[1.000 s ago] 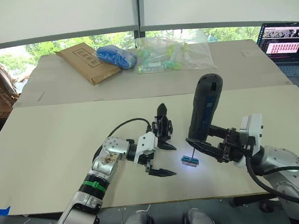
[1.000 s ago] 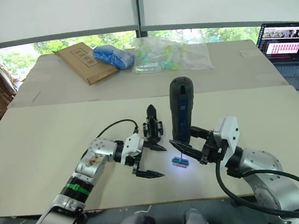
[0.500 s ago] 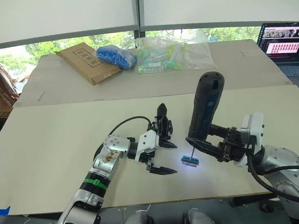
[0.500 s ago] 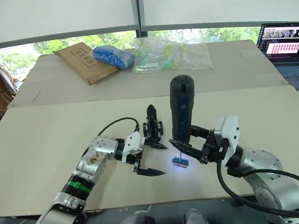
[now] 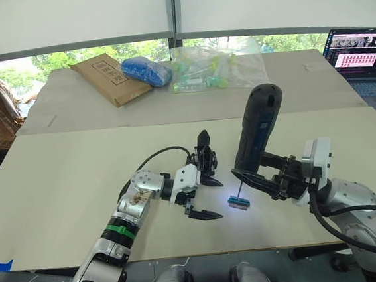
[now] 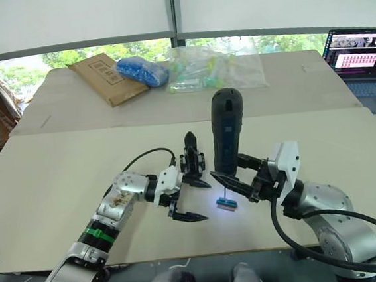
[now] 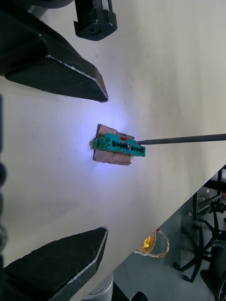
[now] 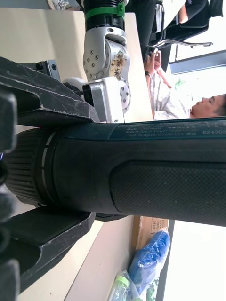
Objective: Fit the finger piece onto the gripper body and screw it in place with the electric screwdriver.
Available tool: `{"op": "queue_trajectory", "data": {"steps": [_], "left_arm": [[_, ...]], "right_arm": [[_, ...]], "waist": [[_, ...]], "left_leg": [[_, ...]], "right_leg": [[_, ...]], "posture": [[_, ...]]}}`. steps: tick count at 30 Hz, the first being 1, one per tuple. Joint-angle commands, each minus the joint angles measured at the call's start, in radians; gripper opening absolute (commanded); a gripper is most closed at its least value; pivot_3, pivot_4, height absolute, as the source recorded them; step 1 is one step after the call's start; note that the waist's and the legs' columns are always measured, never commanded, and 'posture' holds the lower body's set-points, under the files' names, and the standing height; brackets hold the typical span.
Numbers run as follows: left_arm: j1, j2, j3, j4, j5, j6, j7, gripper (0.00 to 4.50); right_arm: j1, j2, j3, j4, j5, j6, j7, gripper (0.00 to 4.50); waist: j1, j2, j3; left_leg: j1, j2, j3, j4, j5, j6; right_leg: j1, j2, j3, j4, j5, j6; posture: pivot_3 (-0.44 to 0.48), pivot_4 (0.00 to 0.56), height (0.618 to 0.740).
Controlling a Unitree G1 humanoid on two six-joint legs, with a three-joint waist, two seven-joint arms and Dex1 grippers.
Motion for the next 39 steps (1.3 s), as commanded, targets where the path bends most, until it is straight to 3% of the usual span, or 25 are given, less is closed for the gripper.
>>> {"op": "queue_trajectory", "data": {"steps": [1,39], "left_arm": [[-0.012,-0.007,0.004,-0.01,-0.008,-0.022,0.002,4.5],[-0.022,-0.014,0.01,0.011,0.001,-0.044,0.01,4.5]], "right_arm": [[-0.018,-0.006,-0.02,-0.035,0.022,-0.02,-0.005,1.93],[0.005,-0.008,-0.01,-0.038,0.013,-0.013,0.004,1.93]], "waist": [[0.0,0.0,0.0],[0.0,0.0,0.0]], "left_leg": [[0.0,0.0,0.0,0.0,0.0,0.0],[0.0,0.0,0.0,0.0,0.0,0.0]], "right_leg": [[0.0,0.0,0.0,0.0,0.0,0.0],[0.0,0.0,0.0,0.0,0.0,0.0]], "posture": [[0.0,0.15,0.732],[0.0,0.15,0.732]]}}
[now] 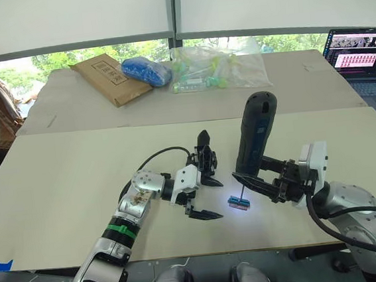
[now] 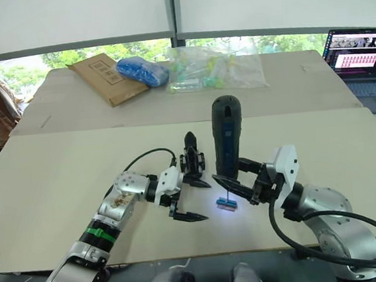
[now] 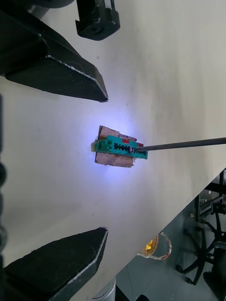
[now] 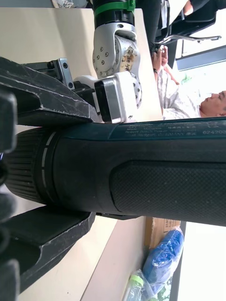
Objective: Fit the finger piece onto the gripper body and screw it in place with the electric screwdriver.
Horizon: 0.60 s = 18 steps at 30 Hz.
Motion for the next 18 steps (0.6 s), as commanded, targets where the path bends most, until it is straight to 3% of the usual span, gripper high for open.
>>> {"op": "queue_trajectory", "data": {"steps": [1,18], "left_arm": [[-0.019,-0.006,0.01,-0.011,-0.011,-0.017,0.006,4.5],[-0.019,-0.011,0.009,-0.007,-0.011,-0.022,0.013,4.5]], "right_arm": [[-0.021,-0.005,-0.014,-0.056,0.034,-0.013,-0.006,1.93],[-0.01,-0.047,-0.028,-0.051,0.034,-0.007,0.001,1.93]], "waist": [[0.0,0.0,0.0],[0.0,0.0,0.0]], "left_leg": [[0.0,0.0,0.0,0.0,0.0,0.0],[0.0,0.0,0.0,0.0,0.0,0.0]], "right_leg": [[0.0,0.0,0.0,0.0,0.0,0.0],[0.0,0.0,0.0,0.0,0.0,0.0]], "posture": [[0.0,0.15,0.732],[0.0,0.15,0.732]]}}
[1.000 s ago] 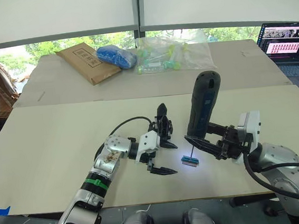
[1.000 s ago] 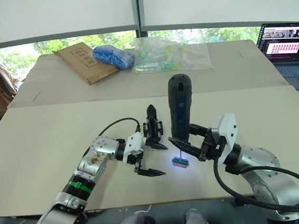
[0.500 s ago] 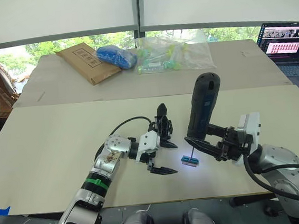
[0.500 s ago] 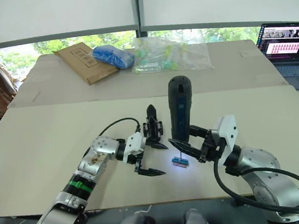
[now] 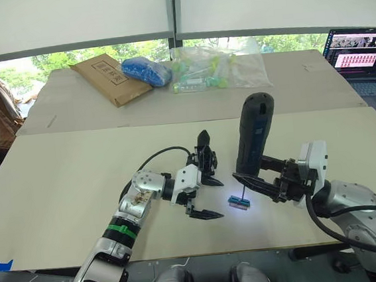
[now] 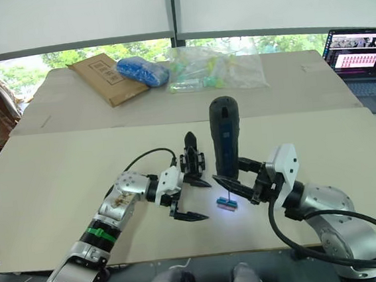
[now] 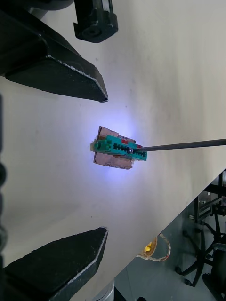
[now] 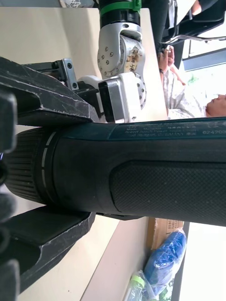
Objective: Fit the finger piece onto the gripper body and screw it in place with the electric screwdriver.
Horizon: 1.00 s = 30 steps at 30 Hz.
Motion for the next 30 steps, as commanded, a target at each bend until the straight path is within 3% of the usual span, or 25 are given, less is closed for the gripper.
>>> {"op": "queue_trajectory", "data": {"steps": [1,18,30], "left_arm": [[-0.019,-0.008,0.009,-0.009,-0.011,-0.02,0.004,4.5],[-0.017,-0.011,0.007,-0.01,-0.012,-0.021,0.005,4.5],[-0.02,-0.013,0.009,-0.013,-0.024,0.006,-0.009,4.5]], "right_arm": [[-0.003,-0.013,-0.032,-0.049,0.033,-0.013,0.005,1.93],[0.004,-0.022,-0.079,-0.087,0.101,0.0,-0.016,1.93],[-0.011,-0.009,-0.042,-0.082,0.089,-0.001,-0.049,1.93]], "waist": [[0.0,0.0,0.0],[0.0,0.0,0.0],[0.0,0.0,0.0]], "left_leg": [[0.0,0.0,0.0,0.0,0.0,0.0],[0.0,0.0,0.0,0.0,0.0,0.0],[0.0,0.0,0.0,0.0,0.0,0.0]], "right_leg": [[0.0,0.0,0.0,0.0,0.0,0.0],[0.0,0.0,0.0,0.0,0.0,0.0],[0.0,0.0,0.0,0.0,0.0,0.0]], "posture": [[0.0,0.15,0.732],[0.0,0.15,0.732],[0.0,0.15,0.732]]}}
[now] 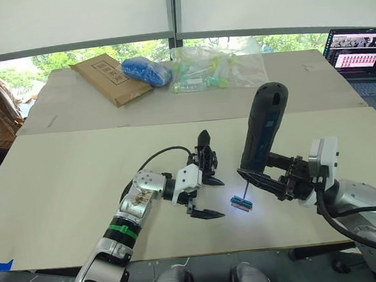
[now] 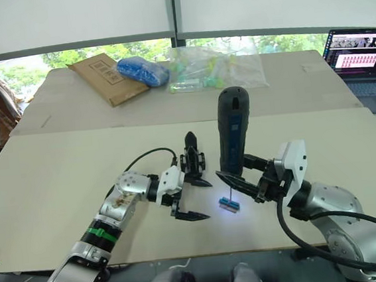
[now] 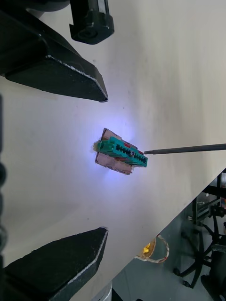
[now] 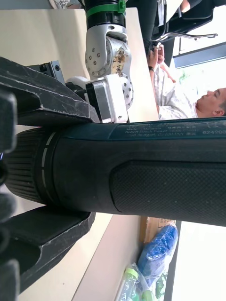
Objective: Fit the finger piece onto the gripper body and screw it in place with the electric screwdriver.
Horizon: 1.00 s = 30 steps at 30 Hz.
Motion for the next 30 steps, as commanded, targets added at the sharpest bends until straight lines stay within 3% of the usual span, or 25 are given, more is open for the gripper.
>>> {"op": "queue_trajectory", "data": {"steps": [1,30], "left_arm": [[-0.02,-0.006,0.009,-0.013,-0.021,0.0,-0.006,4.5],[-0.008,0.001,0.001,-0.033,-0.012,-0.012,-0.008,4.5]], "right_arm": [[-0.027,0.004,-0.007,-0.047,0.013,-0.018,-0.009,1.93],[-0.038,-0.01,0.002,-0.026,0.004,-0.023,-0.011,1.93]], "waist": [[0.0,0.0,0.0],[0.0,0.0,0.0]], "left_leg": [[0.0,0.0,0.0,0.0,0.0,0.0],[0.0,0.0,0.0,0.0,0.0,0.0]], "right_leg": [[0.0,0.0,0.0,0.0,0.0,0.0],[0.0,0.0,0.0,0.0,0.0,0.0]], "posture": [[0.0,0.15,0.732],[0.0,0.15,0.732]]}}
